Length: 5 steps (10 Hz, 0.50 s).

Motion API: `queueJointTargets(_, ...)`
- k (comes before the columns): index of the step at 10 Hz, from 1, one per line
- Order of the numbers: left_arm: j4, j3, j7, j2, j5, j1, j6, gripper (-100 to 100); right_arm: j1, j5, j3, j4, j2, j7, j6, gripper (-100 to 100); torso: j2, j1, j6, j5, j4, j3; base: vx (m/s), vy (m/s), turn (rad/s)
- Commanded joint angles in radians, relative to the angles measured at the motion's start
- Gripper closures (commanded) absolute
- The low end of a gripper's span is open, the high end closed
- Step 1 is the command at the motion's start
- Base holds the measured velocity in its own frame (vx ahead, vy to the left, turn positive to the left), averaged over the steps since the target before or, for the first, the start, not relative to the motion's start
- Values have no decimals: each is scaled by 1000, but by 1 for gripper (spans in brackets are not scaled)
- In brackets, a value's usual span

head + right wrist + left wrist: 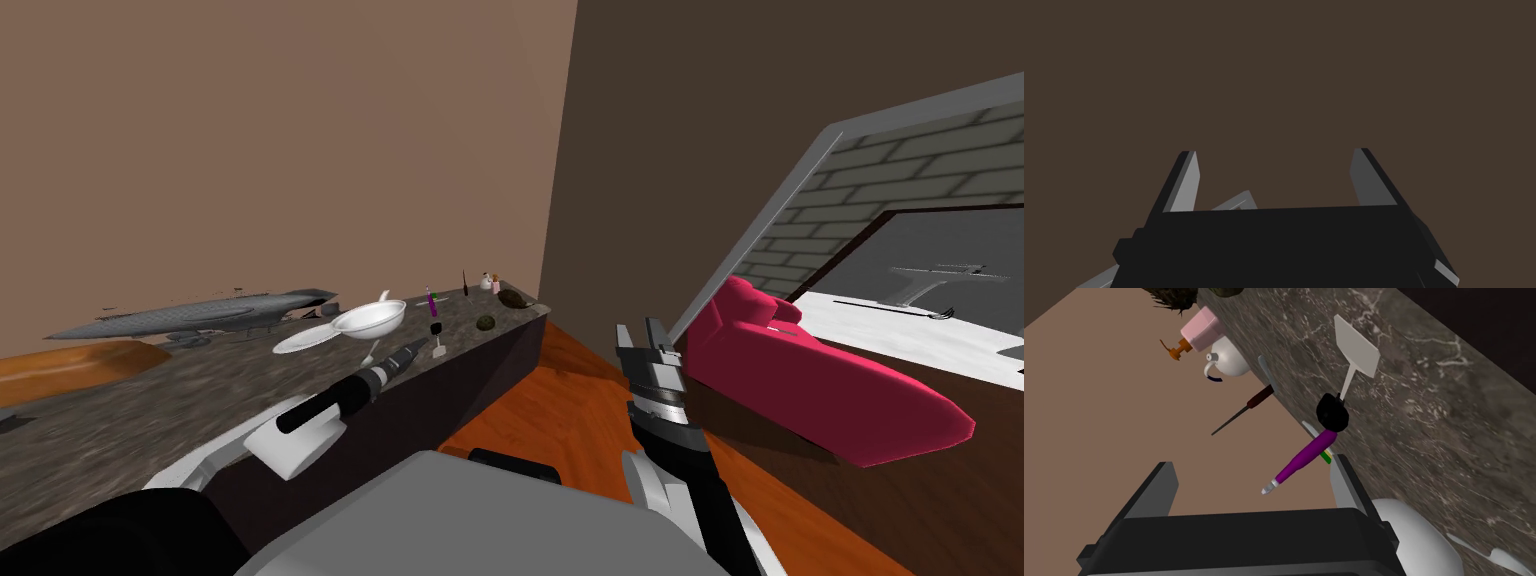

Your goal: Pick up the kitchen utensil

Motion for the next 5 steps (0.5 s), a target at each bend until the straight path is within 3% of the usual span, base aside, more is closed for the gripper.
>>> queueJointTargets(1, 5, 8, -14, 46, 28, 9, 50, -100, 0, 0, 0, 0, 0, 0, 0, 0, 0, 0, 0, 0, 0, 0, 27, -2, -89)
queueJointTargets(2, 5, 8, -14, 46, 28, 9, 67, -100, 0, 0, 0, 0, 0, 0, 0, 0, 0, 0, 0, 0, 0, 0, 22, 4, -45)
queueJointTargets(3, 10, 13, -26, 81, 53, 17, 100, -100, 0, 0, 0, 0, 0, 0, 0, 0, 0, 0, 0, 0, 0, 0, 26, 10, -97)
queueJointTargets(4, 10, 13, -26, 81, 53, 17, 114, -100, 0, 0, 0, 0, 0, 0, 0, 0, -1, 0, 0, 0, 0, 0, 28, 13, -53)
queueJointTargets(5, 15, 17, -38, 113, 77, 25, 151, -100, 0, 0, 0, 0, 0, 0, 0, 0, -1, 1, 0, 0, 0, 0, 45, 6, -99)
